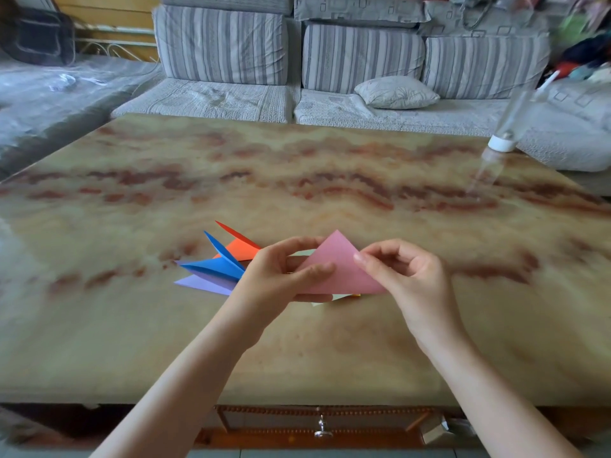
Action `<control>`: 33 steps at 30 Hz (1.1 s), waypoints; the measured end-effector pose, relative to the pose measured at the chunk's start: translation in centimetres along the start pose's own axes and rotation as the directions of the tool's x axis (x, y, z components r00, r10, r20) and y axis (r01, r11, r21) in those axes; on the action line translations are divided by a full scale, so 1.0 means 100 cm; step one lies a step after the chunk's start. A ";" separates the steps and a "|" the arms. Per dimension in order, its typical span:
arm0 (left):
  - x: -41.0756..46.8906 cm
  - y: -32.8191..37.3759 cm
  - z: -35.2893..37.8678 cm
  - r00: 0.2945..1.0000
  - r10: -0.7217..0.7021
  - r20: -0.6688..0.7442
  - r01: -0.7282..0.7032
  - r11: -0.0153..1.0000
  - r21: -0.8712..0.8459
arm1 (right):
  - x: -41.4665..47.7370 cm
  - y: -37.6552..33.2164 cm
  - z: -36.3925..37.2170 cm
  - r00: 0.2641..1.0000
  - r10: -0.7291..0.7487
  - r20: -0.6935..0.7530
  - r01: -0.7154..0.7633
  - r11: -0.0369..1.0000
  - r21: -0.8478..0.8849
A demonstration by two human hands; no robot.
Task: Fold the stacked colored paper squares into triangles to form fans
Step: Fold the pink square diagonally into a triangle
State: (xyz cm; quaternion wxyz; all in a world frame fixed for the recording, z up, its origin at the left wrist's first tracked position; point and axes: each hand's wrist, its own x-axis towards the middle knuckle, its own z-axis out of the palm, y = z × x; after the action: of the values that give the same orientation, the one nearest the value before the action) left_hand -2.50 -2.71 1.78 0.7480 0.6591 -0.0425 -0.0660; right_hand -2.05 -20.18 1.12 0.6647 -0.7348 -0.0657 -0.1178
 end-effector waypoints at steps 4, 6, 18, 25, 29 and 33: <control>0.001 -0.002 0.000 0.999 0.039 -0.010 -0.038 0.999 0.023 | -0.001 -0.004 0.002 0.999 0.037 0.006 -0.037 0.997 0.075; 0.001 -0.003 0.001 0.999 0.037 -0.019 -0.037 0.999 0.026 | -0.001 -0.006 0.002 0.997 0.075 0.033 -0.077 0.994 0.079; -0.001 -0.002 0.004 0.999 0.042 -0.018 -0.040 0.994 0.103 | -0.003 -0.009 0.002 0.996 0.065 0.062 -0.065 0.998 0.004; -0.001 -0.001 0.009 0.984 0.113 -0.135 -0.073 0.960 0.271 | -0.005 -0.009 0.004 0.992 0.055 0.116 -0.053 0.998 -0.019; -0.002 -0.002 0.011 0.977 0.135 -0.168 -0.080 0.952 0.297 | -0.006 -0.009 0.004 0.991 0.058 0.123 -0.056 0.998 -0.024; -0.002 -0.001 0.013 0.964 0.143 -0.226 -0.082 0.962 0.259 | -0.006 -0.011 0.004 0.989 0.124 0.082 -0.127 0.991 0.040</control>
State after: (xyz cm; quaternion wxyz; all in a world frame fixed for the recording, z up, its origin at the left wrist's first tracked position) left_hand -2.90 -3.95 1.86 0.6620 0.7467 0.0035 0.0639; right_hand -2.85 -19.60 2.03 0.6842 -0.7263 -0.0484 -0.0450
